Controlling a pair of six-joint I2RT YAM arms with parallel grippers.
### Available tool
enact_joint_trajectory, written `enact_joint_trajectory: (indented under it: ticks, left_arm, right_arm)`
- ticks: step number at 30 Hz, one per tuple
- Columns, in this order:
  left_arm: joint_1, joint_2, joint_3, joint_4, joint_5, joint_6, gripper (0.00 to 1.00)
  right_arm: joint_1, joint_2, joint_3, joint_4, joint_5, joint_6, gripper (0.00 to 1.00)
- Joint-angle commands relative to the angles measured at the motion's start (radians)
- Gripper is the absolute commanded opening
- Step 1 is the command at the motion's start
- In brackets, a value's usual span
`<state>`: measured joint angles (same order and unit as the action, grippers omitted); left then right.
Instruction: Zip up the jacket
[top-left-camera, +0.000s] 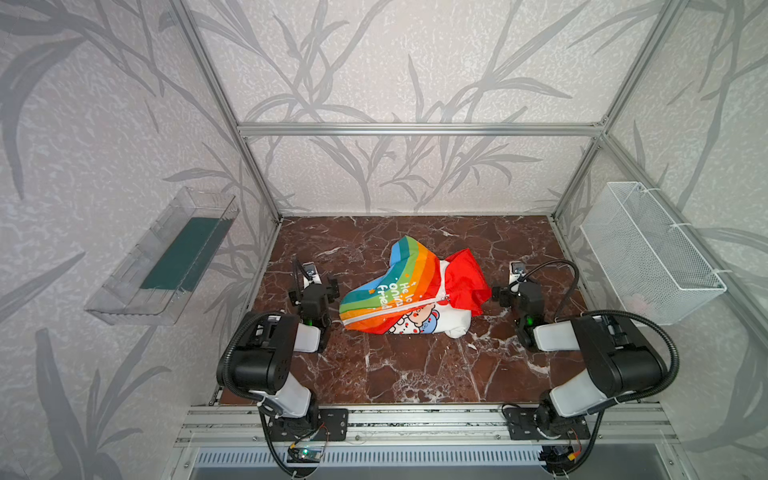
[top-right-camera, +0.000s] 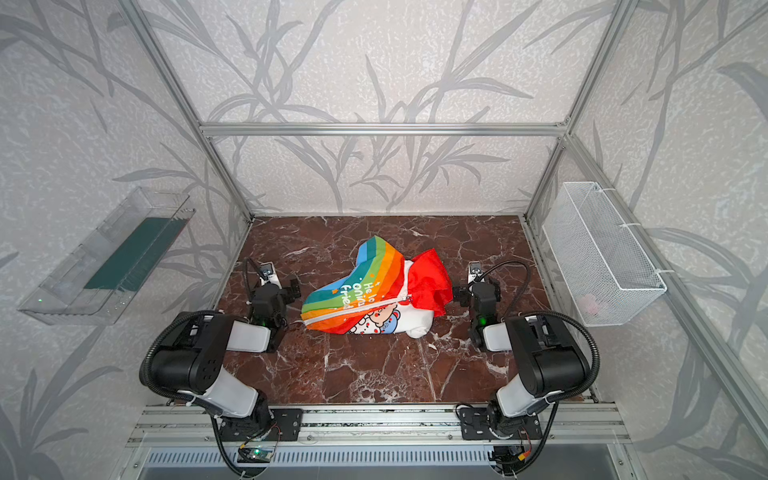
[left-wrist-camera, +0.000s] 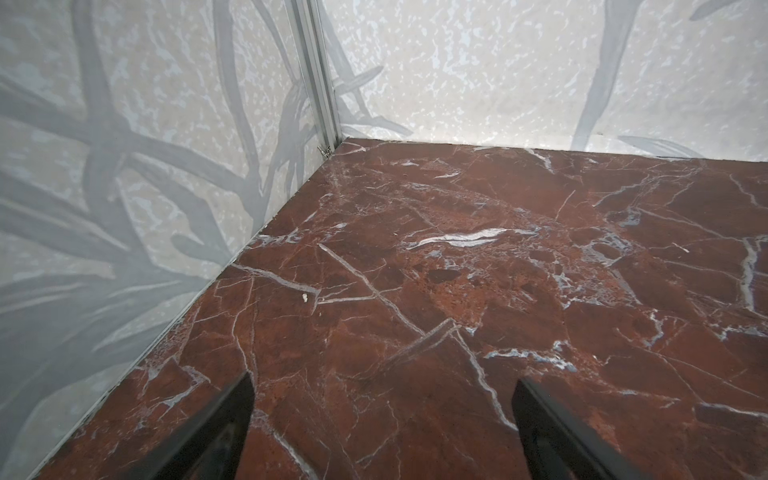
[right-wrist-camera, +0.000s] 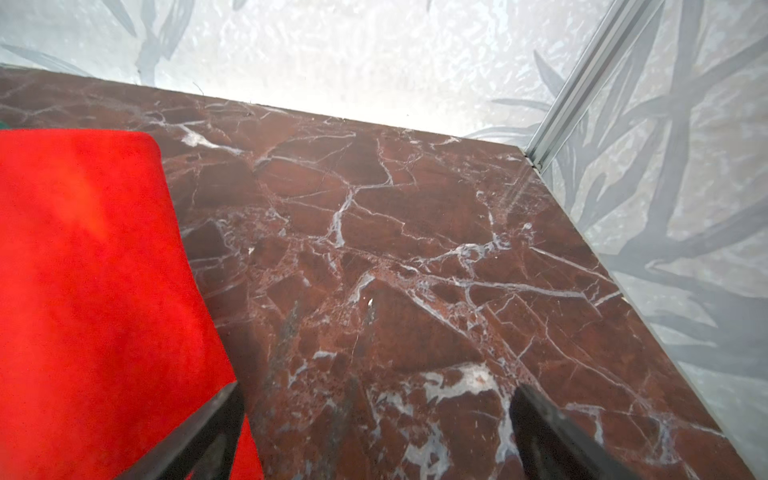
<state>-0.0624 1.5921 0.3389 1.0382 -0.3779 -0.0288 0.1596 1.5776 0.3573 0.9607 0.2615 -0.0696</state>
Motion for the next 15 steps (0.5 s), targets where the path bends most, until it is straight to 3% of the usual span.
enact_joint_trajectory:
  ticks: [1, 15]
  left_arm:
    - [0.006, -0.004, 0.014, -0.007, -0.020, -0.005, 0.99]
    - [0.006, -0.005, 0.011, -0.003, -0.021, -0.004, 0.99]
  right_arm:
    - [-0.003, -0.006, 0.013, 0.000, 0.011, 0.021, 0.99]
    - [-0.003, -0.024, 0.025, -0.051, 0.000, 0.019, 0.99]
